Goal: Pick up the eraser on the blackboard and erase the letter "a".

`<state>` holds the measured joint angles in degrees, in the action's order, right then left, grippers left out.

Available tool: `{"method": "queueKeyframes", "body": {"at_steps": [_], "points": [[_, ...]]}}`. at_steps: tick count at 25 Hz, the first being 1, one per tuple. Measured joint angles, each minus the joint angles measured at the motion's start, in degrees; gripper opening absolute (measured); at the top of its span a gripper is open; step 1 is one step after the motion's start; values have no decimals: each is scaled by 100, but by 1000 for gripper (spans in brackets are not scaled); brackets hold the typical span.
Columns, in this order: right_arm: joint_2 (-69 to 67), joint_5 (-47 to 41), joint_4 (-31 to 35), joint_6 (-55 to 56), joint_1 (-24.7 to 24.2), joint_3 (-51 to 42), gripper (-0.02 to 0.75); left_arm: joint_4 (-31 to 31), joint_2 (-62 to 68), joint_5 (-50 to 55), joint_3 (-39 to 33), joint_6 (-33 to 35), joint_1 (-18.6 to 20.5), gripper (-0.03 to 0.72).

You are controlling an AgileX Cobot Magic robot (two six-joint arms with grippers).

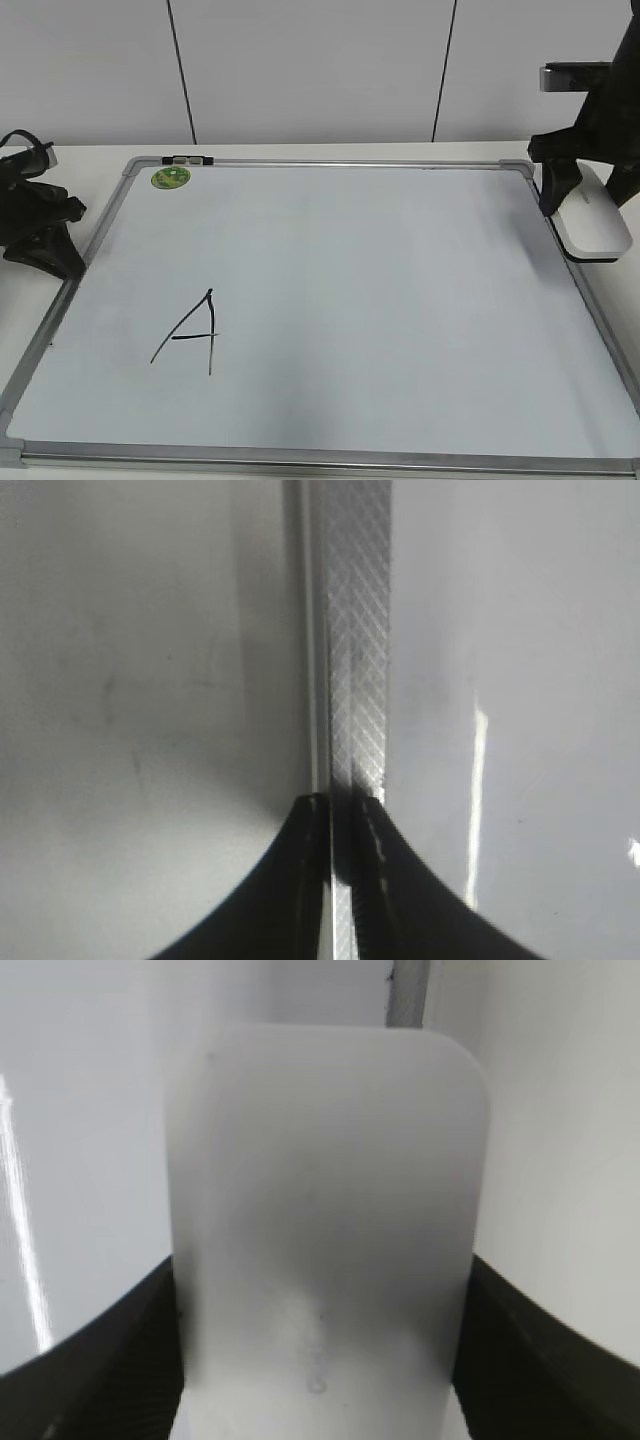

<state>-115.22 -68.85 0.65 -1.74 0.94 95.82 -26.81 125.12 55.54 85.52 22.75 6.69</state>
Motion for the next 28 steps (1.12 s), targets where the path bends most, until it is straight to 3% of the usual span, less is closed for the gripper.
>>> {"method": "queueKeyframes", "body": {"at_steps": [28], "points": [[-658,500,206,0,-25,0,536,-10,0,0,0,0,0,34]]}}
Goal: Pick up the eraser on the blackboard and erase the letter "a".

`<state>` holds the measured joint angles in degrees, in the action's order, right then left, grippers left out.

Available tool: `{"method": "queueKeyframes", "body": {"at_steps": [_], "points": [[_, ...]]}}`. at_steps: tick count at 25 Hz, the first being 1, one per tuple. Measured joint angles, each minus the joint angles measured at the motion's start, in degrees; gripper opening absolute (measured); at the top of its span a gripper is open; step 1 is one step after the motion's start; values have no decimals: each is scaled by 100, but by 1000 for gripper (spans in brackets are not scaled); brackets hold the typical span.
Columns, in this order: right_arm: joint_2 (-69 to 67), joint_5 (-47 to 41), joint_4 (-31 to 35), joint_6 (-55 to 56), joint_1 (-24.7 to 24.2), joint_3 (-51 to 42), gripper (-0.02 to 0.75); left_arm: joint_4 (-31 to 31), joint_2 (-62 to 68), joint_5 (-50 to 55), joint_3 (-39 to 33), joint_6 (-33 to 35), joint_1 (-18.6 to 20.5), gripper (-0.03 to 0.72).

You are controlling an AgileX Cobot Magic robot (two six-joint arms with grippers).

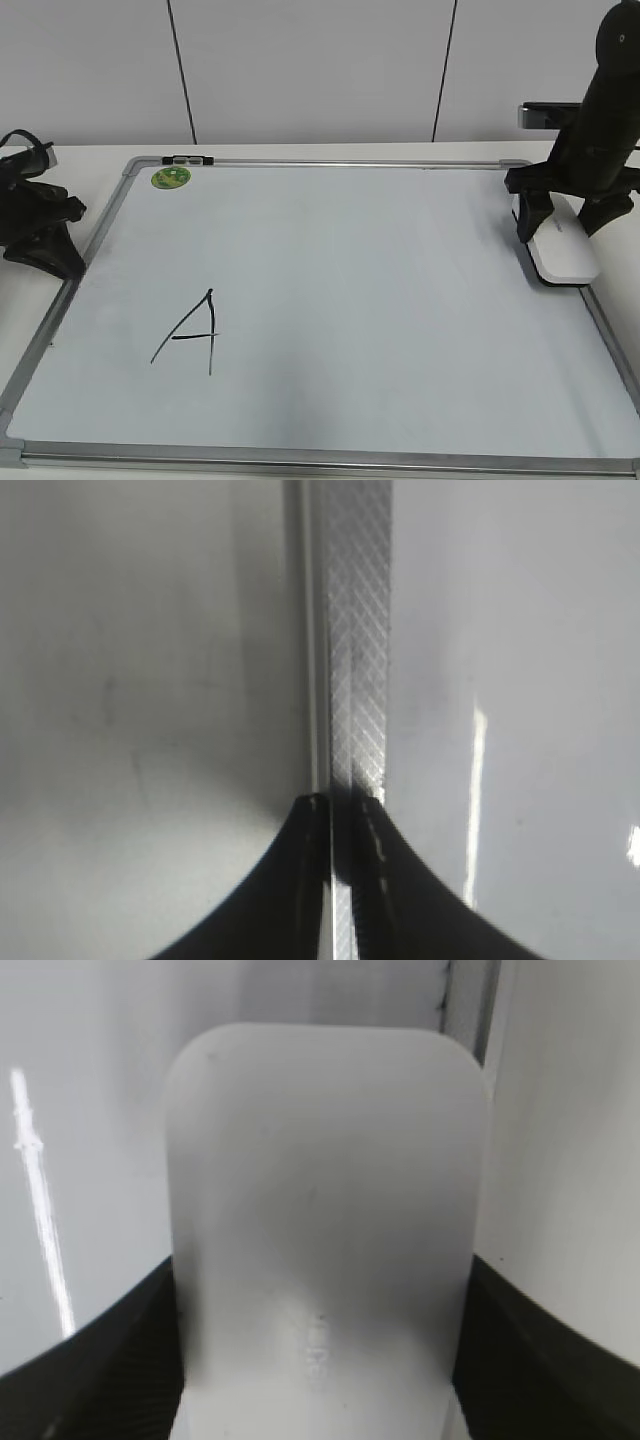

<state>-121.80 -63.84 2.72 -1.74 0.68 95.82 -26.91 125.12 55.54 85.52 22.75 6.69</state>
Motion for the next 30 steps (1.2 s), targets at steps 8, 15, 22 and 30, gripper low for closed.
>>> {"method": "queueKeyframes", "body": {"at_steps": [8,15,22,30], "points": [[-150,-11,0,0,0,0,536,0,0,0,0,0,0,35],[-185,0,0,0,0,0,556,0,0,0,0,0,0,39],[-185,8,0,0,0,0,617,0,0,0,0,0,0,41],[-185,-492,-19,0,0,374,619,0,0,0,0,0,0,48]]}}
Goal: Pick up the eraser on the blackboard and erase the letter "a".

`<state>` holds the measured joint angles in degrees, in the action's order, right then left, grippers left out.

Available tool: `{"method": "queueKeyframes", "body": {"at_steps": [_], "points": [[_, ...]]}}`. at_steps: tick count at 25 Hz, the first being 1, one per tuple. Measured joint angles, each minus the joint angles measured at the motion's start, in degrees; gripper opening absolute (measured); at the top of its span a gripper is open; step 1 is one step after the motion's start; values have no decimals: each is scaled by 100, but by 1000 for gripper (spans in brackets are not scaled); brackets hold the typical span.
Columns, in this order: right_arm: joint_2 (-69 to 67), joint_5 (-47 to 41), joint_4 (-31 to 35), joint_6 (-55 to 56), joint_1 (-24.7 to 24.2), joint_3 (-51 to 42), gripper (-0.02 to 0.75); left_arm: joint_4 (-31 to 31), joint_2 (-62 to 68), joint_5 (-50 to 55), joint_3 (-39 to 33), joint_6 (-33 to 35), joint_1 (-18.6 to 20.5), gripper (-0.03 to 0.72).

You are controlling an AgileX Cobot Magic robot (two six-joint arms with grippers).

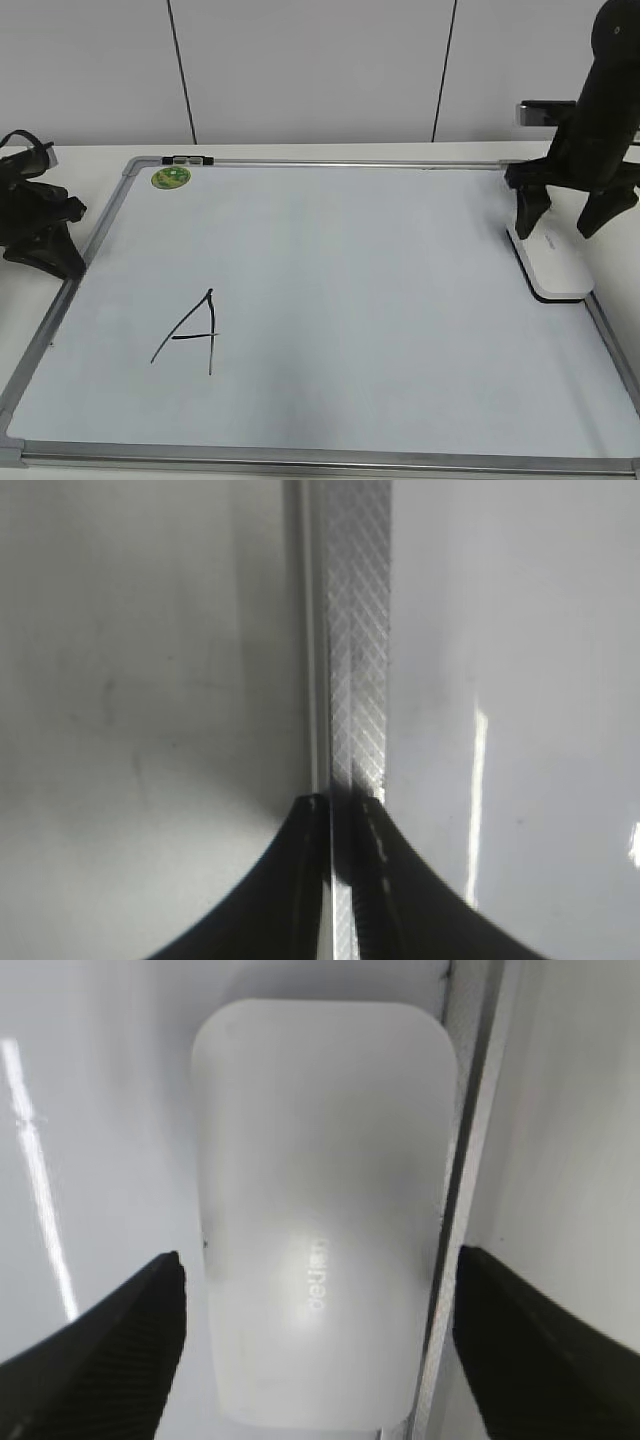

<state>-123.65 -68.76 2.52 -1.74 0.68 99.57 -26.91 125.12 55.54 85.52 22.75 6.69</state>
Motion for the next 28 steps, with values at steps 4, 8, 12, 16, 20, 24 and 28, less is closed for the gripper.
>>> {"method": "queueKeyframes", "body": {"at_steps": [4,8,12,16,20,24,28], "points": [[0,-63,-1,0,0,476,615,0,0,0,0,0,0,118],[0,-97,-11,0,0,778,608,11,12,-23,0,0,0,310],[36,-107,12,-13,0,965,592,11,-11,112,238,0,0,468],[416,-121,32,-45,11,965,588,45,-287,629,688,-110,0,498],[1032,-148,46,-96,45,965,588,257,-715,1217,1028,-382,0,502],[1681,-182,79,-108,45,872,588,580,-1170,1378,1051,-636,-46,504],[2452,-226,79,-108,45,360,588,835,-1694,1437,1051,-808,-115,504]]}}
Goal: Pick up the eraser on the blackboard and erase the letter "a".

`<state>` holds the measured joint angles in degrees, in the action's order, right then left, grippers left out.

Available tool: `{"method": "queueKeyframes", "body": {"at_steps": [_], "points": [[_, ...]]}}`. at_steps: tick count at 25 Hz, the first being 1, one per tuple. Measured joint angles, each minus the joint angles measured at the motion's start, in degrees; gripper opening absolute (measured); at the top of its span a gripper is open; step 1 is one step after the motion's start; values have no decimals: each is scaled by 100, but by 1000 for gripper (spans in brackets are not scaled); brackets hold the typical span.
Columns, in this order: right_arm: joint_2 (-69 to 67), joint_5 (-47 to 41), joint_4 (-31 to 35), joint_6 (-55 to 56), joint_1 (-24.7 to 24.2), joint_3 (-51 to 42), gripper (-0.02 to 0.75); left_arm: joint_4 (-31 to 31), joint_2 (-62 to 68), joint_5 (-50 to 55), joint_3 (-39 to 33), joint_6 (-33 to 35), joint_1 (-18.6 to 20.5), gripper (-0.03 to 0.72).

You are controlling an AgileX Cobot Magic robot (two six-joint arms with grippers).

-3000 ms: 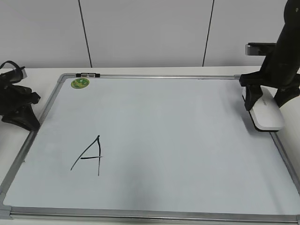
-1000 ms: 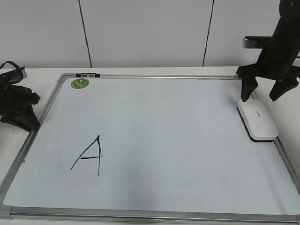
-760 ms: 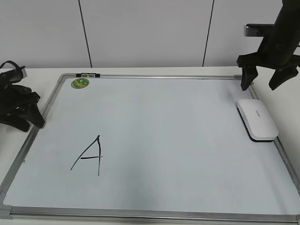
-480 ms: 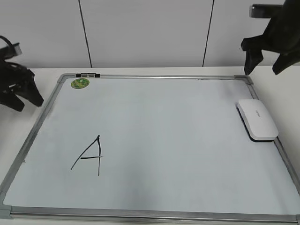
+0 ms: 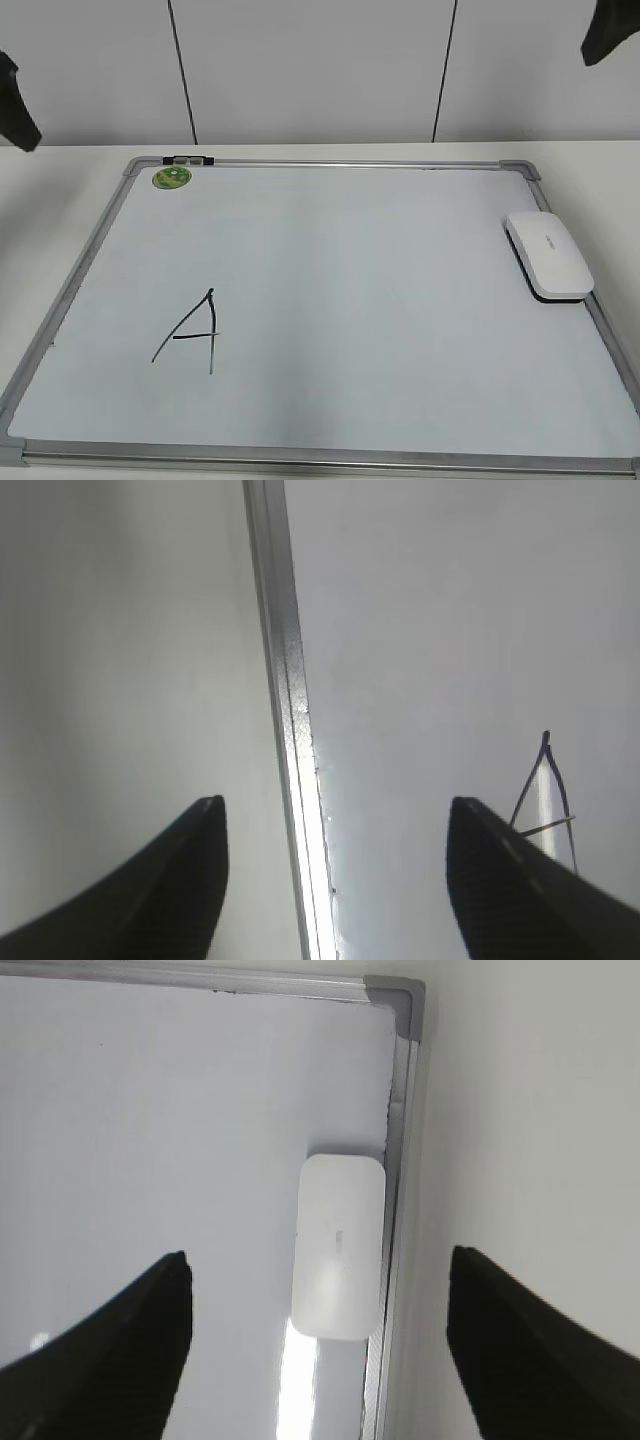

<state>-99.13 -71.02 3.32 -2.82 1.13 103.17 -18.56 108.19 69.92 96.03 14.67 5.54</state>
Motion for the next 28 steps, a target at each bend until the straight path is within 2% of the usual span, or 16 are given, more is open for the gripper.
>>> {"method": "queueKeyframes", "body": {"at_steps": [4,8,12,20,28], "points": [[772,-25,0,0,0,-688,588,201,-683,13,-122,-110,-184,504],[1576,-39,0,-11,0,-1313,588,358,-1482,38,-637,-194,-382,504],[2332,-52,0,-11,0,-1829,587,397,-2395,49,-1476,-244,-509,504],[3547,-65,0,-11,0,-2824,587,595,-4344,98,-3265,-247,-518,498],[4904,-78,123,-11,3,-4032,587,659,-6351,145,-4521,-247,-518,491]]}}
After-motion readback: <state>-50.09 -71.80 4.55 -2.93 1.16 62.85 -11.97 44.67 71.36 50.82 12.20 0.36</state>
